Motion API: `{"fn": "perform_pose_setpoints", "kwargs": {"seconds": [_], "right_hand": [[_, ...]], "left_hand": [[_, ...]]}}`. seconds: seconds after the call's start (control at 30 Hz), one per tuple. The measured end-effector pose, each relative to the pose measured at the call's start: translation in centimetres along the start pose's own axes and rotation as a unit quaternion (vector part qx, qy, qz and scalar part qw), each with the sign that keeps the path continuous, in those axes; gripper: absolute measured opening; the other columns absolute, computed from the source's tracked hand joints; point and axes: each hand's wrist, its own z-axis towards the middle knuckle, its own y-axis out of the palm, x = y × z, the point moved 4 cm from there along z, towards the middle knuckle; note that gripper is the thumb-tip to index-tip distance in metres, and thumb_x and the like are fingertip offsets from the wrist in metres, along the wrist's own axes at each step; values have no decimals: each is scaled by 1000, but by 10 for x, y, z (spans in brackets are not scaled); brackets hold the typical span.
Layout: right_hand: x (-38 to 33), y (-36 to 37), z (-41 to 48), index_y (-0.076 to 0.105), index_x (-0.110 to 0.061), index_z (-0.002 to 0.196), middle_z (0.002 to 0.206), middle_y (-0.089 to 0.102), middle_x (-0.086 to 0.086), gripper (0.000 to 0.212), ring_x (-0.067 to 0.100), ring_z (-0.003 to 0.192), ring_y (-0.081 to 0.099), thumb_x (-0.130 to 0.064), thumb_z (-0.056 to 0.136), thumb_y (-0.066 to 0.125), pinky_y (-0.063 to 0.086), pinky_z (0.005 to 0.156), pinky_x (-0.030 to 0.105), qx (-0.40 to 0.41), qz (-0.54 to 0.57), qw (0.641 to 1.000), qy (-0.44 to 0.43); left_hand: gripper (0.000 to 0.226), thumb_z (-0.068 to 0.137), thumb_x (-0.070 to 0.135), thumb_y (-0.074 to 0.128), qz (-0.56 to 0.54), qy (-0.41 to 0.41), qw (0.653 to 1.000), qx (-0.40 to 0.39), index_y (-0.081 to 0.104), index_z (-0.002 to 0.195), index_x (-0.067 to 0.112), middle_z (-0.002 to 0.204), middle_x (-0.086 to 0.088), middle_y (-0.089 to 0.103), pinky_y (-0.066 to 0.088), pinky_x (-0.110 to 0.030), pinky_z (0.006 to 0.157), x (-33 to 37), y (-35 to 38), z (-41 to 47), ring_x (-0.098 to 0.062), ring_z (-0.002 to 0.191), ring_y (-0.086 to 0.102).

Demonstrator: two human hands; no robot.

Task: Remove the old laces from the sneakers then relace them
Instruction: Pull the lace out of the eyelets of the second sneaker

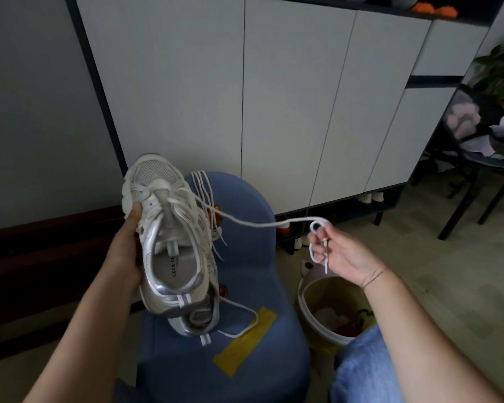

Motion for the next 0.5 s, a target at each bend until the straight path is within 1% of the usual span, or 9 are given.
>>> {"fn": "perform_pose_setpoints", "kwargs": {"seconds": [0.07, 0.1, 0.17, 0.27, 0.33, 0.4, 0.43, 0.47, 0.5], "right_hand": [[-5, -2, 5, 63, -17, 68, 93, 68, 8, 28, 15, 75, 60, -34, 87, 51, 43, 76, 27, 65, 90, 992, -62], [-6, -3, 6, 62, -19, 68, 105, 69, 7, 29, 17, 89, 64, -34, 88, 47, 42, 86, 30, 86, 122, 986, -79], [-8, -2, 7, 58, -21, 66, 125, 63, 5, 28, 20, 115, 58, -34, 88, 46, 35, 101, 37, 111, 160, 976, -92], [-16, -5, 3, 51, -19, 60, 128, 61, 5, 27, 26, 122, 53, -29, 85, 49, 34, 105, 43, 144, 219, 957, -127], [-24, -4, -3, 49, -16, 58, 119, 67, 8, 29, 28, 115, 59, -23, 86, 50, 40, 101, 47, 138, 288, 934, -163], [-30, -5, -8, 49, -13, 59, 91, 71, 7, 36, 26, 96, 69, -21, 94, 46, 49, 94, 49, 126, 353, 909, -181], [-30, -7, -8, 49, -12, 63, 74, 66, 4, 37, 20, 78, 69, -24, 97, 43, 55, 86, 46, 123, 371, 904, -173], [-27, -8, -6, 48, -13, 67, 62, 56, 1, 37, 15, 60, 63, -28, 99, 40, 59, 73, 39, 127, 366, 910, -151], [-24, -5, -5, 47, -15, 70, 56, 48, -2, 37, 10, 48, 52, -33, 100, 37, 57, 60, 29, 137, 332, 926, -120]], "left_hand": [[43, 89, 54, 54, 9, -18, 1000, -12, 75, 109, 21, 116, -11, 72, 62, -42, 72, -5, 3, -1, -27, 100, 71], [45, 89, 54, 55, 16, -28, 999, -20, 73, 112, 20, 118, -12, 71, 61, -43, 76, -8, 5, -1, -28, 103, 71], [47, 89, 52, 55, 37, -40, 998, -18, 73, 115, 18, 119, -13, 70, 59, -44, 83, -14, 10, -3, -28, 105, 70], [57, 84, 52, 64, 53, -33, 998, -17, 64, 129, 16, 125, -15, 67, 54, -46, 91, -19, 13, -4, -31, 110, 67], [61, 82, 51, 68, 62, -36, 997, -16, 59, 132, 18, 126, -15, 66, 52, -48, 94, -24, 15, -4, -33, 114, 65], [53, 87, 50, 59, 78, -55, 995, -23, 63, 126, 15, 119, -13, 70, 50, -46, 95, -28, 18, -6, -31, 111, 67], [54, 87, 50, 57, 86, -62, 994, -27, 64, 126, 14, 119, -13, 70, 49, -45, 96, -30, 20, -6, -30, 111, 67], [58, 85, 51, 58, 91, -66, 993, -25, 63, 128, 13, 120, -13, 70, 48, -45, 97, -32, 20, -7, -31, 112, 66], [62, 82, 52, 60, 93, -69, 993, -24, 62, 130, 13, 122, -14, 69, 47, -45, 99, -32, 22, -7, -31, 113, 66]]}}
